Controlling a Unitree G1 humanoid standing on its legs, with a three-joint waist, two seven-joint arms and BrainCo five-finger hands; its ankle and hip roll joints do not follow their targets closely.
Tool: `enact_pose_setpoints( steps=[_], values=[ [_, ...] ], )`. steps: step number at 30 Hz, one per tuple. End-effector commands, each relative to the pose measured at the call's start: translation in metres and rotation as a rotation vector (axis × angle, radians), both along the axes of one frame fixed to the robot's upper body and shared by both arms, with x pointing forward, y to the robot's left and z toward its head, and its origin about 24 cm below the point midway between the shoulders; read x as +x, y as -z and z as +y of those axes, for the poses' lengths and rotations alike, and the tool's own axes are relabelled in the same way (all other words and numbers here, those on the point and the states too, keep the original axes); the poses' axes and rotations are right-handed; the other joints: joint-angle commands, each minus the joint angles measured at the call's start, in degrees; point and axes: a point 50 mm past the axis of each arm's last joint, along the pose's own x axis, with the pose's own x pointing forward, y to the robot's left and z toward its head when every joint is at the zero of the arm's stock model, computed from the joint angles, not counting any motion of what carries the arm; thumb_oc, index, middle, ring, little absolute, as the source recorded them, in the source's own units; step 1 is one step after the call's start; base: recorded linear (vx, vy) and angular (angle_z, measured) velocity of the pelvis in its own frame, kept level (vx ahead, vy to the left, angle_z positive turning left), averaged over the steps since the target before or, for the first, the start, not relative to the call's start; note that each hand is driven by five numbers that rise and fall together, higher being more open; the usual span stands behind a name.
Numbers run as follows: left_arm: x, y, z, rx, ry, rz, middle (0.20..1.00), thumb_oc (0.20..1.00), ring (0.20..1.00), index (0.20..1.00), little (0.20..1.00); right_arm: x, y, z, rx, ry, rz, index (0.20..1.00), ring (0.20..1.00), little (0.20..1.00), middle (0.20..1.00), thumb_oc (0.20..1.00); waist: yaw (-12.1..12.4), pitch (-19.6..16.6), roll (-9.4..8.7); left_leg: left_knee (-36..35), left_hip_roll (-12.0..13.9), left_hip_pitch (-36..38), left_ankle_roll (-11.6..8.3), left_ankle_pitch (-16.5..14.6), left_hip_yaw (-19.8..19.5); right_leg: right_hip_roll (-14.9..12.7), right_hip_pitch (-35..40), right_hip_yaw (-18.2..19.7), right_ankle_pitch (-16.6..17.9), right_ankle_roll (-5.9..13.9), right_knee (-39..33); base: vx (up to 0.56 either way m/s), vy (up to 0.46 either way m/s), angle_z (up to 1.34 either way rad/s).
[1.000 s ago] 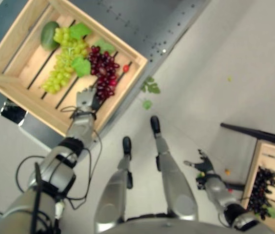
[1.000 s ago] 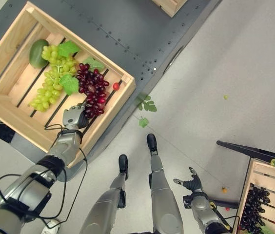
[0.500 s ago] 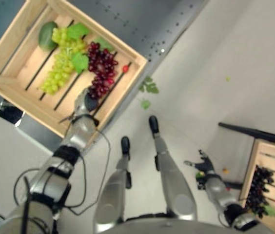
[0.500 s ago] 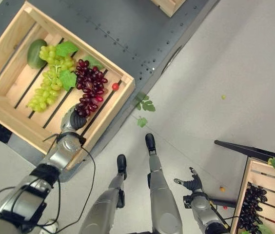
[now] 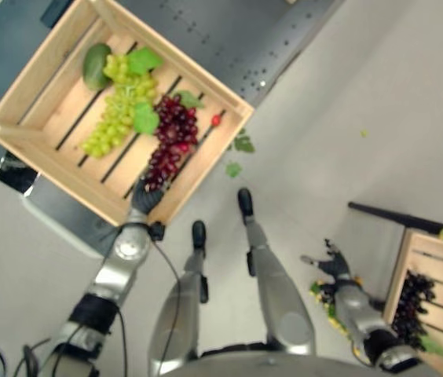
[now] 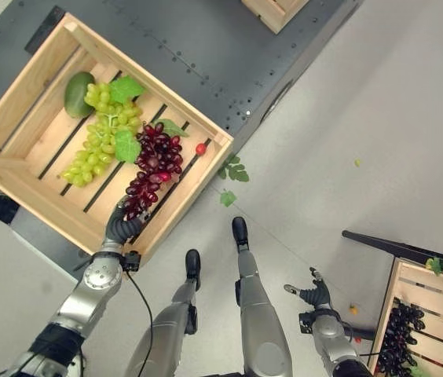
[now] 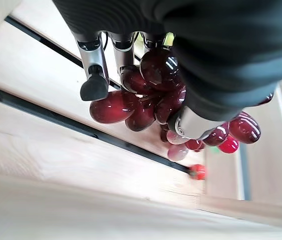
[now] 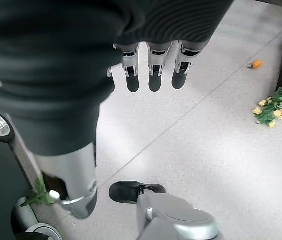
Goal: Pick up the fruits from the basket on one side to the basket on the other side
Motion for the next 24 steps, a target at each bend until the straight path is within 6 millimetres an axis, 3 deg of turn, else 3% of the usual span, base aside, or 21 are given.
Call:
enact_pose_setpoints(
  steps=[1, 16, 20, 24],
  values=[
    [-0.006, -0.042, 0.005, -0.097, 0.043, -0.214, 0.2, 0.2, 0.2, 0.2, 0.2, -0.013, 0.006, -0.007, 0.018, 0.027, 0.039, 1.0, 1.0, 1.0, 1.0, 1.0, 0.34, -0.23, 1.55, 0.68, -1.22, -4.13, 0.34, 0.36, -4.44, 1.65, 1.16, -1.64, -5.55, 4.44, 1.52, 0.0, 0.004, 0.03],
    [-0.021, -0.076, 0.009, -0.229, 0.139, -0.341, 0.2, 0.2, 0.2, 0.2, 0.2, -0.016, 0.014, -0.002, 0.029, -0.036, 0.107, 1.0, 1.0, 1.0, 1.0, 1.0, 2.04, -3.99, 2.29, 0.16, -1.14, 0.27, 0.46, -0.66, -6.01, 2.03, 5.86, -2.68, -7.68, 3.92, 1.48, 0.01, -0.002, 0.03],
    [-0.024, -0.085, 0.01, -0.241, 0.163, -0.373, 0.2, 0.2, 0.2, 0.2, 0.2, -0.009, 0.008, 0.0, 0.006, -0.094, 0.078, 1.0, 1.0, 1.0, 1.0, 1.0, 2.4, -5.05, 2.49, -0.36, -1.25, 1.71, 0.56, -0.9, -6.6, 2.15, 7.16, -3.08, -8.09, 3.84, 1.43, 0.02, -0.001, 0.07],
    [-0.025, -0.093, 0.01, -0.257, 0.204, -0.396, 0.2, 0.2, 0.2, 0.2, 0.2, 0.01, -0.012, 0.008, -0.009, -0.202, -0.023, 1.0, 1.0, 1.0, 1.0, 1.0, 2.81, -6.88, 2.72, -1.06, -1.27, 3.84, 0.7, -1.25, -7.28, 2.18, 8.94, -3.79, -8.67, 3.78, 1.44, 0.04, 0.002, 0.05]
  ],
)
